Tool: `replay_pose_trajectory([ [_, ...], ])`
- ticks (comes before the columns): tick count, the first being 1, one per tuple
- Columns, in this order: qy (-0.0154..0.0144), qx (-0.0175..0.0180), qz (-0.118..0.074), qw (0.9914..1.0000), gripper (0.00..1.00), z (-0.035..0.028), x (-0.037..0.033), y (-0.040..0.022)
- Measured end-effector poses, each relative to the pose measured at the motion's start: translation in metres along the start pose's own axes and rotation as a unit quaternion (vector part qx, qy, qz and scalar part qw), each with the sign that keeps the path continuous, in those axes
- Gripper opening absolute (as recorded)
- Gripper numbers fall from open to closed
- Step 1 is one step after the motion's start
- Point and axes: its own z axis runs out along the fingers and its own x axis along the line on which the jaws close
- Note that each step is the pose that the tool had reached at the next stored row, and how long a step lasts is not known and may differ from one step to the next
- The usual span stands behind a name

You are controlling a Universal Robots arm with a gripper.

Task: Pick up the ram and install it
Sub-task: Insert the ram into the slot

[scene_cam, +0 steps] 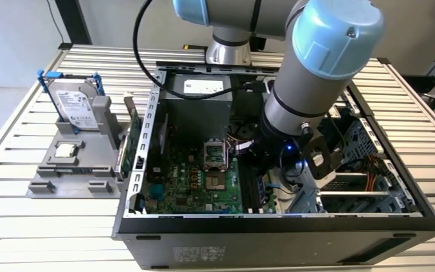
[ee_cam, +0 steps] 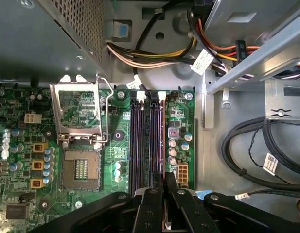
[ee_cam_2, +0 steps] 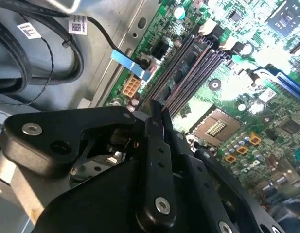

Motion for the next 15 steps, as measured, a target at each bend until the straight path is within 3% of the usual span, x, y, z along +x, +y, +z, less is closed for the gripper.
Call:
replay_pose_trajectory([
  [8,0.0001,0.0212,0.000,0.99977,0.00,-0.0129,0.0002,0.0017],
  [11,0.0002,0.0274,0.000,0.99962,0.00,-0.0162,0.0003,0.0020],
  [15,0.0004,0.0322,0.000,0.99948,0.00,-0.0224,0.0004,0.0029],
])
